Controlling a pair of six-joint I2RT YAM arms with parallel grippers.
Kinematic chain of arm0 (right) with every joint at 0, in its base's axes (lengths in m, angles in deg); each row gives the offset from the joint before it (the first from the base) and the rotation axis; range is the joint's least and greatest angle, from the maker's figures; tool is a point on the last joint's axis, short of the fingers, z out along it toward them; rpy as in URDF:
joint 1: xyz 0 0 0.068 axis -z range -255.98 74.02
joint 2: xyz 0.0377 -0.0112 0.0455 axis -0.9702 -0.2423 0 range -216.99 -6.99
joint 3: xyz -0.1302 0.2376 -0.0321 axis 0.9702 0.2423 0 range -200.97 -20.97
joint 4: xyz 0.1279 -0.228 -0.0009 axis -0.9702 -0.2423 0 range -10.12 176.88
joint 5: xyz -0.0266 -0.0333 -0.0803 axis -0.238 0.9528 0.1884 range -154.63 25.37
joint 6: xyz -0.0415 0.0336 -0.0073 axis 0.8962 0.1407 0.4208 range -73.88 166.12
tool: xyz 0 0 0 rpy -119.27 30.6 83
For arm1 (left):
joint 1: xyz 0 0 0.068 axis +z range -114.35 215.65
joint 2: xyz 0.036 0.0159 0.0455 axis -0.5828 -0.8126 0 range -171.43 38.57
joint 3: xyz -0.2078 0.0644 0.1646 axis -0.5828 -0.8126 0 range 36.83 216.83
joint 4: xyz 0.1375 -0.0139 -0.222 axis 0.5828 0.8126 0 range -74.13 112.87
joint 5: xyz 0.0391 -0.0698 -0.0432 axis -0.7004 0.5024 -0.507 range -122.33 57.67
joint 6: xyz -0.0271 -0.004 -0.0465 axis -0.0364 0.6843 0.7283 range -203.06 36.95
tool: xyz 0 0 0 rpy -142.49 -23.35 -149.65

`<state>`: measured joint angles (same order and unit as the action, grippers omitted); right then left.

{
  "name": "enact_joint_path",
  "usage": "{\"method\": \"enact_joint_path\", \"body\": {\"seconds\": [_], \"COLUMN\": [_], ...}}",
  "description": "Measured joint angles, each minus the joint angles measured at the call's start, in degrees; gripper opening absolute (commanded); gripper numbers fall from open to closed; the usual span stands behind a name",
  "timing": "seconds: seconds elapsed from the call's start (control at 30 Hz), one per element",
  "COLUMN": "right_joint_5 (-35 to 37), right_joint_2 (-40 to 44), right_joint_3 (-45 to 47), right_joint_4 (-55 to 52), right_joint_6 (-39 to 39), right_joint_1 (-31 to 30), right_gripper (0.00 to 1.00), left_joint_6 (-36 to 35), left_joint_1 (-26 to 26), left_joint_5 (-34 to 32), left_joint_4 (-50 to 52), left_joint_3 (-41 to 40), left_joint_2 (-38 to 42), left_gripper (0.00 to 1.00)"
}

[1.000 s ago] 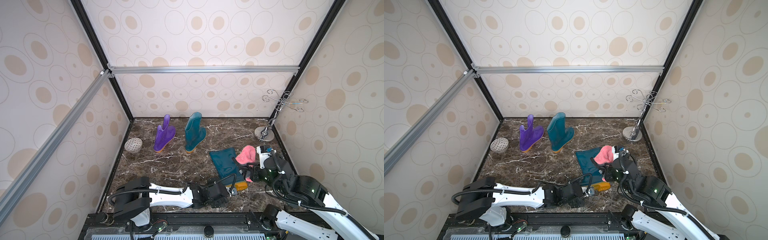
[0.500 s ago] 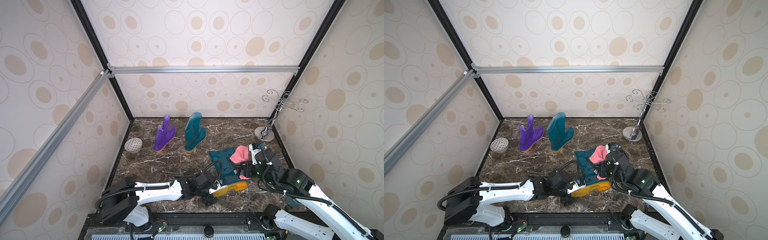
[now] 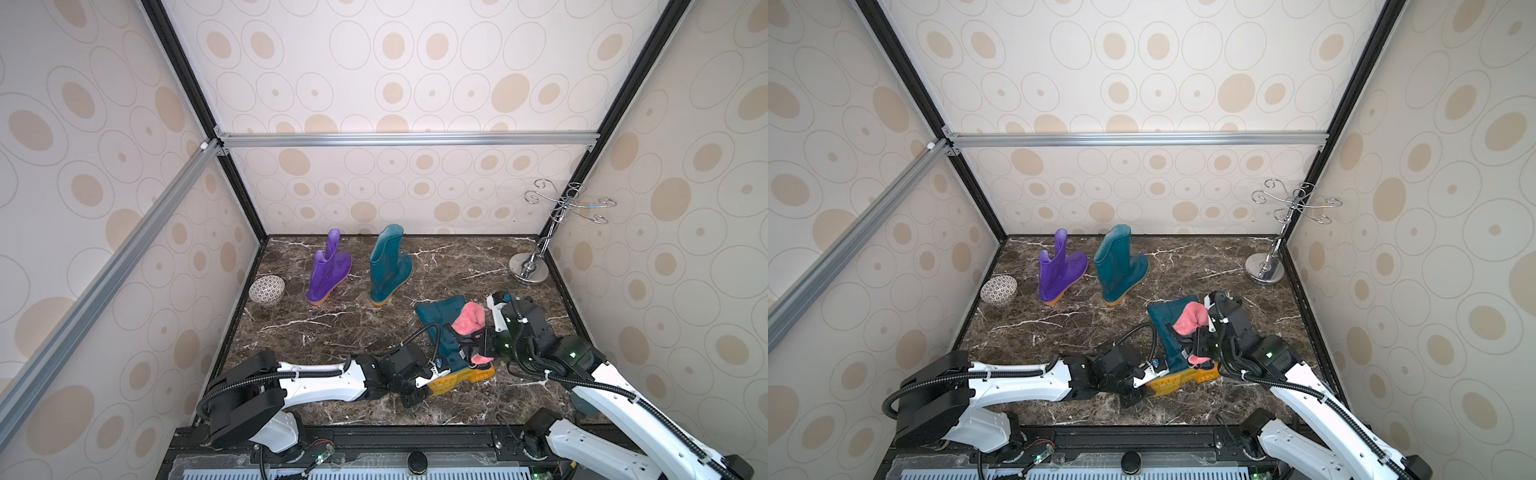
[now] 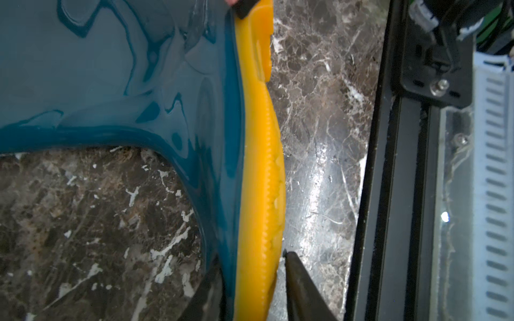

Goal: Wipe the rubber boots with a cloth
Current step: Wipe the dirt off the rubber boot.

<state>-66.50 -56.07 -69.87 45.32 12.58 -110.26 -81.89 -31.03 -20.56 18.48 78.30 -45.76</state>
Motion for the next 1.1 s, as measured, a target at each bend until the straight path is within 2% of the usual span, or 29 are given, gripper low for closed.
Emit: {"method": "enact_joint_path", "body": {"seconds": [0.3,0.43,0.63,0.83,1.1], "right_joint_5": [-8.02,-9.77,-6.69,-4.28,-0.5], "right_joint_2": [-2.84,-3.34,-4.57,-7.89,-25.55], "right_joint_3": [4.76,5.6,3.82,11.32,11.37], "right_joint_4": [5.14,6.23,6.75,15.19,25.83], "right_joint_6": [-1.57,-3.13,-7.87,-15.8,-19.56], "right_joint_1": [2.47,2.47,2.47,2.43,1.49], "right_gripper": [0.0,0.0,0.0,0.0,0.0], "left_joint_6": [0.15,0.09,-0.61,-1.46,-2.03], "left_joint_1": [-0.2,-0.24,-0.28,-0.35,-0.33], "left_joint_5": [1.14,0.68,-0.48,-0.57,0.5], "left_joint_4": [-0.17,-0.09,0.87,1.18,1.16], "left_joint_3": [0.02,0.04,0.7,0.85,0.85], "left_joint_2": [-0.33,-0.37,-0.63,-0.63,-0.63], "left_gripper": [0.0,0.0,0.0,0.0,0.0]}}
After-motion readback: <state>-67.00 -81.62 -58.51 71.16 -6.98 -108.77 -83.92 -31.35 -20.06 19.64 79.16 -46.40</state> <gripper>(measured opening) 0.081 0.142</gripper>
